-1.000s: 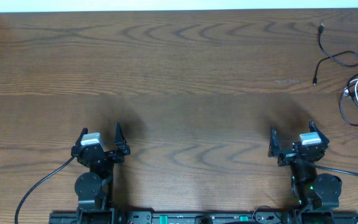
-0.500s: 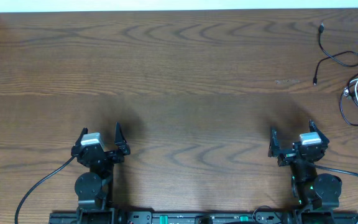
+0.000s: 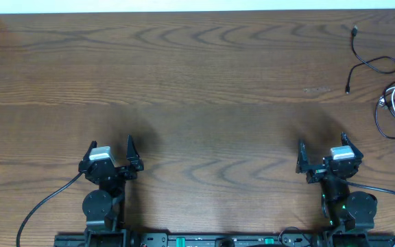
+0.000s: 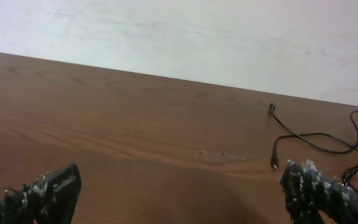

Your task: Untangle cables

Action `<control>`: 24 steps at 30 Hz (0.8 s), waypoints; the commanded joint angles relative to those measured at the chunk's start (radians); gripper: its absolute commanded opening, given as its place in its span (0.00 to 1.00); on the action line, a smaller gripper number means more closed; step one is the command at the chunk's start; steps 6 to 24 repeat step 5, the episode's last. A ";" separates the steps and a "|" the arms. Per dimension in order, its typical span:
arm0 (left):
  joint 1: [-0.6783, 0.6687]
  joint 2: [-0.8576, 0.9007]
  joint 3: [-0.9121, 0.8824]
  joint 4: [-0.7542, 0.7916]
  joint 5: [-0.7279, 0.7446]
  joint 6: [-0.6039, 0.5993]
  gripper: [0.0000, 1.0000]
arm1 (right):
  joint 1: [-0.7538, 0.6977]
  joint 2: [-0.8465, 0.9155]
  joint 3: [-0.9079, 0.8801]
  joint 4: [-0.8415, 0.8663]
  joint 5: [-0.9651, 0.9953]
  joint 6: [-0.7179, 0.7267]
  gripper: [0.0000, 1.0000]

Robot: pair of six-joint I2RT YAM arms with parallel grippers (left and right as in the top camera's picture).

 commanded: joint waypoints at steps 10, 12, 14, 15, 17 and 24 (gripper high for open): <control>0.005 -0.010 -0.017 -0.042 -0.024 0.017 0.92 | 0.005 -0.006 -0.002 -0.004 0.003 0.001 0.99; 0.005 -0.010 -0.017 -0.042 -0.024 0.017 0.92 | 0.005 -0.006 -0.002 -0.004 0.003 0.001 0.99; 0.005 -0.010 -0.017 -0.042 -0.024 0.017 0.92 | 0.005 -0.006 -0.002 -0.004 0.003 0.001 0.99; 0.005 -0.010 -0.017 -0.042 -0.024 0.017 0.92 | 0.005 -0.006 -0.002 -0.004 0.003 0.001 0.99; 0.005 -0.010 -0.017 -0.042 -0.024 0.017 0.92 | 0.005 -0.006 -0.002 -0.004 0.003 0.001 0.99; 0.005 -0.010 -0.017 -0.042 -0.024 0.017 0.92 | 0.005 -0.006 -0.002 -0.004 0.003 0.001 0.99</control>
